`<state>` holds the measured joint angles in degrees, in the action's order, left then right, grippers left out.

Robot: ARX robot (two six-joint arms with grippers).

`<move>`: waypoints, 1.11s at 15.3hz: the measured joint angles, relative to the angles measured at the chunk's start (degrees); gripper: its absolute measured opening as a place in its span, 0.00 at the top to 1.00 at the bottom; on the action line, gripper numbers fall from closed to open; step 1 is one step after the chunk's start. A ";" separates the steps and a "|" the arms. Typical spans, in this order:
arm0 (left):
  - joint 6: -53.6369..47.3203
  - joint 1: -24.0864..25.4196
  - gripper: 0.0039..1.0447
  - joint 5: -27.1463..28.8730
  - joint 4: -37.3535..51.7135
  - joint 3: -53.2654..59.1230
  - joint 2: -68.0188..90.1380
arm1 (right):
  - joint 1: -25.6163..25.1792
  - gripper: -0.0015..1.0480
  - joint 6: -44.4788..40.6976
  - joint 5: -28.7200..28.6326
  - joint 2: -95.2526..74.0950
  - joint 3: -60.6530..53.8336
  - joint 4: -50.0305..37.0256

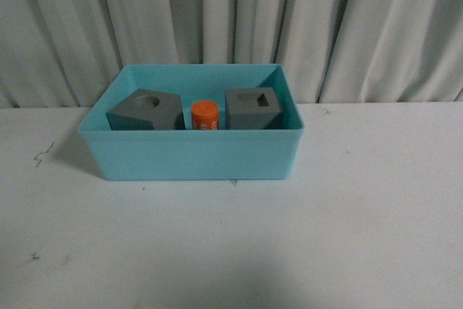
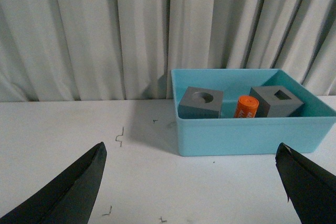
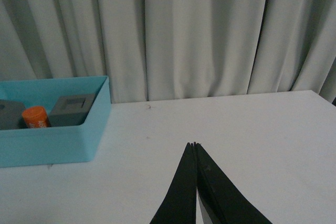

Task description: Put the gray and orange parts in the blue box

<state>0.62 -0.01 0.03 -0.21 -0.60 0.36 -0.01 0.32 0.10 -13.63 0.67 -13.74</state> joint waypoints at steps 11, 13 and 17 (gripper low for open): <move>0.00 0.00 0.06 0.02 0.02 0.00 0.00 | 0.00 0.98 0.00 -0.07 13.44 0.04 13.86; 0.00 0.00 0.06 0.00 0.02 0.00 0.00 | 0.00 0.98 0.00 -0.07 13.44 0.04 13.90; 0.00 0.00 0.06 0.00 0.02 0.00 0.00 | 0.00 0.66 -0.07 -0.07 13.42 0.04 13.92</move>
<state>0.62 -0.01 0.03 -0.19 -0.60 0.36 -0.01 0.25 0.03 -0.21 0.71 0.19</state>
